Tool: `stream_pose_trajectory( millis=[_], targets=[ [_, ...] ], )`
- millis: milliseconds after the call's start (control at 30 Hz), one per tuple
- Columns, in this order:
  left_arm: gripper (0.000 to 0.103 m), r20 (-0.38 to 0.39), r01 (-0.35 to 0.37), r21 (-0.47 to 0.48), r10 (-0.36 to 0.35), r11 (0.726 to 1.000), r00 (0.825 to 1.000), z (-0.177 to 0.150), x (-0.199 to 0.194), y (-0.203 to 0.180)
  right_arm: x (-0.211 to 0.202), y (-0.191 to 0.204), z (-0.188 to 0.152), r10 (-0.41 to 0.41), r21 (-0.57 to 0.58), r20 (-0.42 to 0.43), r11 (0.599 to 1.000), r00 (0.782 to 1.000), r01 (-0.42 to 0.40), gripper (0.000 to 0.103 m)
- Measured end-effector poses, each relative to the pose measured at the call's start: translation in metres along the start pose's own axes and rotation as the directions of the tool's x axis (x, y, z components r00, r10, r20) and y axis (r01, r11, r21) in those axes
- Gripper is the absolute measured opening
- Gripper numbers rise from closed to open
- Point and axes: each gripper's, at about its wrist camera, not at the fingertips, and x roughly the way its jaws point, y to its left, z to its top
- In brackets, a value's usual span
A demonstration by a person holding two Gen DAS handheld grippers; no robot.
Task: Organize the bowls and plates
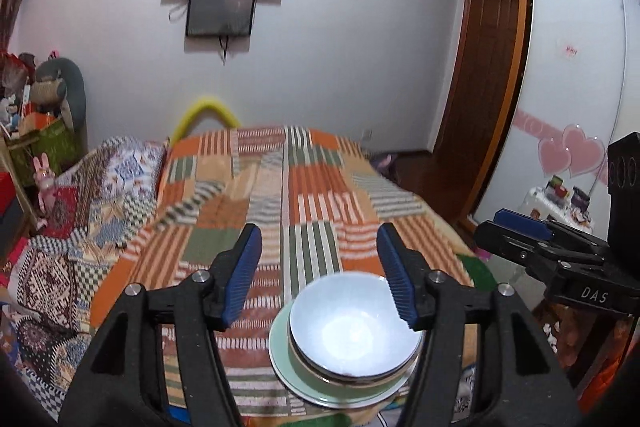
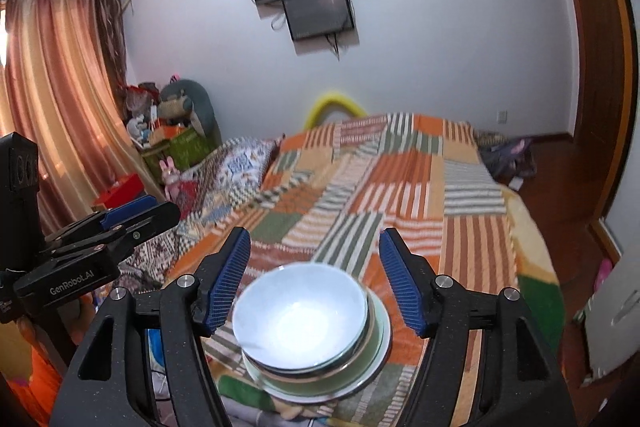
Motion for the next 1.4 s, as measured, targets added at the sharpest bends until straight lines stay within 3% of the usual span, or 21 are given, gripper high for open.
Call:
stream_pose_trajectory(
  millis=[100,233,367,467,867,1400],
  targets=[
    [0.068,0.043,-0.006,0.010,0.006,1.000,0.999,0.004,-0.011,-0.002,-0.008,0.003,0.004,0.000,-0.012,0.044,1.000,0.999,0.000,0.068],
    [0.083,0.088,-0.009,0.007,0.009,1.000,0.996,0.007,-0.024,-0.003,-0.019,0.008,0.008,0.003,-0.032,0.084,0.999,0.996,0.000,0.069],
    [0.089,0.125,-0.016,0.006,0.015,1.000,0.992,0.009,-0.034,-0.004,-0.027,0.013,0.010,0.003,-0.050,0.130,0.999,0.992,0.004,0.079],
    [0.096,0.150,-0.030,0.007,0.029,1.000,0.988,0.010,-0.039,-0.005,-0.032,0.014,0.011,0.007,-0.062,0.155,0.998,0.988,0.003,0.080],
    [0.102,0.183,-0.038,0.001,0.037,0.999,0.982,0.008,-0.046,-0.004,-0.041,0.014,0.011,0.001,-0.065,0.214,0.998,0.977,0.013,0.101],
    [0.103,0.198,-0.037,-0.009,0.038,0.999,0.980,0.006,-0.051,-0.004,-0.045,0.016,0.011,-0.006,-0.082,0.229,0.996,0.973,0.025,0.102]
  ],
)
